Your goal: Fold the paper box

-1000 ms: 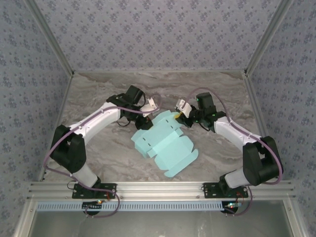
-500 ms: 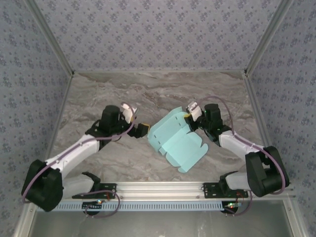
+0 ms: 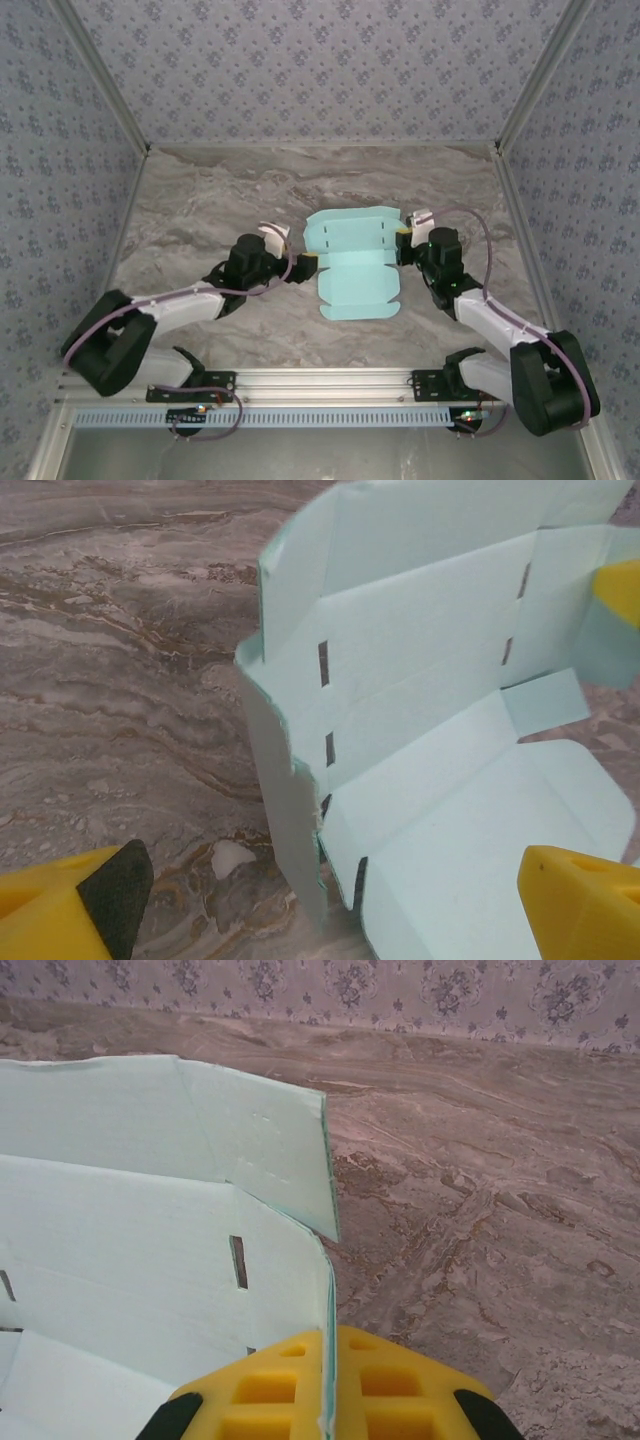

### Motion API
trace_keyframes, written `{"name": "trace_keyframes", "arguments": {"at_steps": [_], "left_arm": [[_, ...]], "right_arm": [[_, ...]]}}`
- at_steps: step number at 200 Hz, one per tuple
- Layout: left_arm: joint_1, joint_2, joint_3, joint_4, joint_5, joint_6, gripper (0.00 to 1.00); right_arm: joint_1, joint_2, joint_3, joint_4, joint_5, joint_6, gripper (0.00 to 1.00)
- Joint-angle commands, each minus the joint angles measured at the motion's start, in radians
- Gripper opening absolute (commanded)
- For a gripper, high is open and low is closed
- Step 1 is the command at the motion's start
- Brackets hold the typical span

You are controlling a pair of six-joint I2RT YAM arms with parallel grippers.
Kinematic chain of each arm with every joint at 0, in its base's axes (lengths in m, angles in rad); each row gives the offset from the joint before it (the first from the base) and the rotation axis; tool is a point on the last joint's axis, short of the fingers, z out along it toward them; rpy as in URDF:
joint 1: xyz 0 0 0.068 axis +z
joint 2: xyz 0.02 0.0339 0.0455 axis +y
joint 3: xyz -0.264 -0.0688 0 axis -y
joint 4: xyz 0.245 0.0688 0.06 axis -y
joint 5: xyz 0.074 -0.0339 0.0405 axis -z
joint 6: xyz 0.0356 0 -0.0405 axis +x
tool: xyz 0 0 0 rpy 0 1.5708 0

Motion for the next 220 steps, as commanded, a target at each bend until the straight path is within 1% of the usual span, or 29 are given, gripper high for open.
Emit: {"name": "trace_keyframes", "arguments": {"at_steps": [1,12,24,47,64,72,73,77,81,85,95,117,126,140,151,164,172,185,198,211,215,220], "left_arm": [[0.005,0.078,0.007,0.201,0.020,0.055,0.94],[0.026,0.123,0.025,0.214,0.060,0.068,0.88],[0.043,0.169,0.047,0.227,0.112,0.095,0.76],[0.090,0.233,0.071,0.270,0.218,0.109,0.48],[0.115,0.263,0.068,0.317,0.261,0.124,0.22],[0.121,0.272,0.067,0.326,0.285,0.138,0.10],[0.122,0.273,0.067,0.326,0.289,0.140,0.09],[0.123,0.277,0.070,0.324,0.301,0.151,0.05],[0.124,0.280,0.072,0.319,0.309,0.162,0.02],[0.122,0.285,0.075,0.314,0.318,0.174,0.00],[0.123,0.295,0.082,0.302,0.332,0.192,0.00],[0.124,0.310,0.083,0.294,0.291,0.190,0.00],[0.123,0.312,0.082,0.294,0.286,0.189,0.00],[0.125,0.311,0.090,0.269,0.284,0.196,0.00],[0.124,0.309,0.100,0.237,0.283,0.212,0.00],[0.124,0.299,0.110,0.194,0.278,0.243,0.00],[0.124,0.292,0.117,0.168,0.278,0.264,0.00],[0.123,0.283,0.134,0.118,0.284,0.294,0.00],[0.124,0.278,0.154,0.073,0.294,0.325,0.00],[0.124,0.273,0.162,0.048,0.300,0.351,0.00],[0.124,0.272,0.162,0.042,0.301,0.359,0.00],[0.124,0.271,0.163,0.036,0.303,0.369,0.00]], "right_arm": [[-0.005,-0.041,-0.022,0.037,-0.039,0.004,0.00],[-0.007,-0.056,-0.024,0.029,-0.061,-0.017,0.00],[-0.008,-0.066,-0.024,0.016,-0.083,-0.038,0.00],[-0.016,-0.071,-0.022,-0.005,-0.095,-0.053,0.00],[-0.033,-0.070,-0.025,-0.006,-0.101,-0.045,0.03],[-0.039,-0.069,-0.025,-0.003,-0.109,-0.042,0.10],[-0.040,-0.069,-0.026,-0.001,-0.110,-0.041,0.12],[-0.042,-0.068,-0.025,-0.001,-0.112,-0.038,0.14],[-0.045,-0.068,-0.024,-0.004,-0.113,-0.034,0.21],[-0.045,-0.067,-0.021,-0.005,-0.115,-0.029,0.24],[-0.049,-0.070,-0.015,-0.015,-0.115,-0.005,0.37],[-0.058,-0.100,0.016,-0.077,-0.125,0.084,0.65],[-0.063,-0.119,0.038,-0.128,-0.124,0.106,0.69],[-0.066,-0.170,0.086,-0.236,-0.129,0.093,0.71],[-0.067,-0.203,0.133,-0.340,-0.129,0.018,0.72],[-0.075,-0.226,0.200,-0.446,-0.131,-0.162,0.73],[-0.088,-0.230,0.255,-0.523,-0.119,-0.296,0.76],[-0.120,-0.192,0.329,-0.561,-0.122,-0.360,0.77],[-0.122,-0.110,0.425,-0.609,-0.196,-0.459,0.76],[-0.107,-0.010,0.555,-0.732,-0.368,-0.642,0.70],[-0.103,0.014,0.579,-0.769,-0.403,-0.685,0.70],[-0.083,0.055,0.620,-0.821,-0.444,-0.774,0.70]]}}
